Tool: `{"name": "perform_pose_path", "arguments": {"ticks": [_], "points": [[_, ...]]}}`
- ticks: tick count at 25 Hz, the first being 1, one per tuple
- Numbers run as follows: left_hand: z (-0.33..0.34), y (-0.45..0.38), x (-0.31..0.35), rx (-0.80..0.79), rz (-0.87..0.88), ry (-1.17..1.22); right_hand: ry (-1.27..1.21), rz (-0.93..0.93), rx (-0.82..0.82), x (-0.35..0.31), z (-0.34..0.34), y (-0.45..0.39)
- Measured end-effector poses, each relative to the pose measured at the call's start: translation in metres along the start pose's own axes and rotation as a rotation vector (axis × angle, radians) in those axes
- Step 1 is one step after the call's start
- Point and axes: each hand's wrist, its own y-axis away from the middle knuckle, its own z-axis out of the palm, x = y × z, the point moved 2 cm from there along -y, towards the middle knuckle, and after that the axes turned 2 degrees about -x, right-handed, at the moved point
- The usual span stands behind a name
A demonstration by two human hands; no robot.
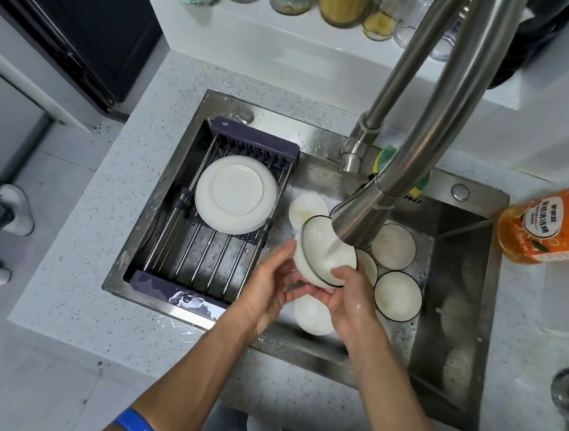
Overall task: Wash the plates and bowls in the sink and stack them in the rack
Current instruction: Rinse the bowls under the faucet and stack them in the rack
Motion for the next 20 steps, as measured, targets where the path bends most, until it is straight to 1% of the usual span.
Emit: {"name": "perform_pose_path", "arguments": {"ticks": [2,4,7,9,12,13,14,15,17,18,20], "points": [[0.001,-0.005,0.000,-0.038,0.009,-0.023,0.021,0.059,-0.020,-0.001,-0.003,0.004],[0.000,-0.008,0.000,-0.056,-0.007,-0.008,0.129,0.020,0.011,-0.004,-0.004,0.007],[0.000,-0.013,-0.008,-0.081,-0.070,0.110,0.333,-0.181,0.108,-0.011,-0.009,0.011],[0.012,-0.016,-0.017,-0.095,-0.086,0.174,0.454,-0.322,0.192,-0.017,-0.014,0.017],[0.035,-0.020,-0.025,-0.024,-0.090,0.209,0.913,-0.659,0.279,-0.028,-0.014,0.038],[0.036,-0.021,-0.026,-0.012,-0.073,0.220,0.984,-0.735,0.307,-0.026,-0.014,0.040],[0.034,-0.021,-0.025,-0.010,-0.066,0.223,0.968,-0.748,0.334,-0.025,-0.014,0.039],[0.028,-0.021,-0.023,-0.021,-0.066,0.216,0.875,-0.707,0.329,-0.025,-0.014,0.037],[0.014,-0.018,-0.016,-0.070,-0.061,0.227,0.526,-0.481,0.189,-0.023,-0.009,0.027],[0.007,-0.017,-0.013,-0.113,-0.059,0.227,0.401,-0.354,0.123,-0.022,-0.007,0.024],[-0.002,-0.012,-0.011,-0.158,-0.072,0.209,0.324,-0.172,0.054,-0.024,-0.007,0.019]]}}
